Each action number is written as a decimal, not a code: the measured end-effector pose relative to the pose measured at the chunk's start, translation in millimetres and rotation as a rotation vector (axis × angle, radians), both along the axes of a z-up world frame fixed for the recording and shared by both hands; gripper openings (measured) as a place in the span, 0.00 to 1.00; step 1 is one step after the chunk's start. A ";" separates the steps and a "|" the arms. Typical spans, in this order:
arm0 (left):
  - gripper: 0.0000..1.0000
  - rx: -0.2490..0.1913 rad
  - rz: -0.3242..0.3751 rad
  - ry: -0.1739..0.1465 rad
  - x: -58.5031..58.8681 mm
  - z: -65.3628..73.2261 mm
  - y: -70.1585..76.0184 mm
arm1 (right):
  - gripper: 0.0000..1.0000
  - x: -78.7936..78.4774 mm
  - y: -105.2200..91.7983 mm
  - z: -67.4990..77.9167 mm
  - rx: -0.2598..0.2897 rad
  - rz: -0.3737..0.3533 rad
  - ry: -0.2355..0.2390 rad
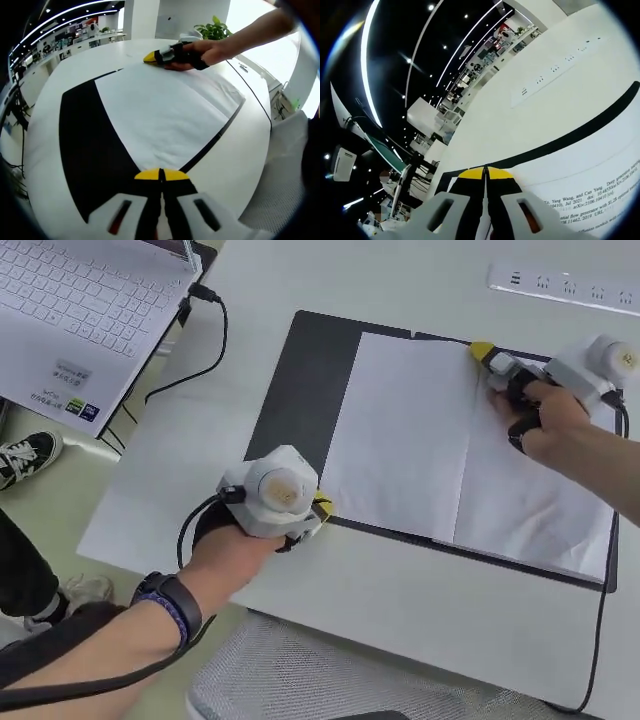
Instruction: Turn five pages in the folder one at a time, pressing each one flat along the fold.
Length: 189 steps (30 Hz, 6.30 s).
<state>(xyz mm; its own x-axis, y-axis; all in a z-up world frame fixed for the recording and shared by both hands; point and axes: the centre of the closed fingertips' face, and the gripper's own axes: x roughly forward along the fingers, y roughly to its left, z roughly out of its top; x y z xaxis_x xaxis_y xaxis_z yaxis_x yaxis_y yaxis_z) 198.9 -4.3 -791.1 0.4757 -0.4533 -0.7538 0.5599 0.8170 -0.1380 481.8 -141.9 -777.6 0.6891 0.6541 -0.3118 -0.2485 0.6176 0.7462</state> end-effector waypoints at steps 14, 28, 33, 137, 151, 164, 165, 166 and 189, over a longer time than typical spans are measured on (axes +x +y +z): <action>0.00 0.002 -0.004 -0.001 0.4 -0.6 0.5 | 0.00 -42.0 10.8 7.9 -0.028 0.089 -0.024; 0.00 -0.011 0.010 -0.012 1.1 -1.0 1.5 | 0.00 -69.1 12.1 12.4 -0.026 0.101 -0.014; 0.00 -0.010 0.007 -0.019 1.0 -1.1 1.3 | 0.00 -91.9 14.6 20.0 -0.019 0.104 -0.020; 0.00 -0.035 -0.010 -0.055 -2.3 0.4 0.6 | 0.00 -289.3 -0.5 -3.5 0.060 0.247 0.128; 0.00 -0.139 0.101 0.023 -2.4 1.0 3.9 | 0.06 -300.8 9.7 6.5 0.013 0.294 0.086; 0.19 -0.221 0.143 0.032 -8.0 34.0 -10.3 | 0.22 -293.5 -21.7 27.6 -0.036 0.249 0.023; 0.21 -0.228 0.144 0.029 -7.9 37.5 -10.7 | 0.24 -292.2 -24.9 27.5 -0.044 0.246 0.023; 0.23 -0.232 0.147 0.027 -7.6 40.4 -10.9 | 0.27 -292.0 -27.8 26.7 -0.066 0.248 0.025; 0.45 -0.125 0.041 -0.166 -15.7 123.9 -3.3 | 0.60 -296.2 -99.0 96.9 -0.297 0.252 -0.195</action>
<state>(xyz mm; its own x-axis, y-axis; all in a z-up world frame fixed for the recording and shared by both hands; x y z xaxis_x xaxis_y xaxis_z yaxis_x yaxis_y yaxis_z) 183.2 -7.6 -667.2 0.6086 -0.5157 -0.6030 0.5497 0.8221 -0.1483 185.5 -240.9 -680.7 0.5841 0.7111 -0.3913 -0.5377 0.7001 0.4698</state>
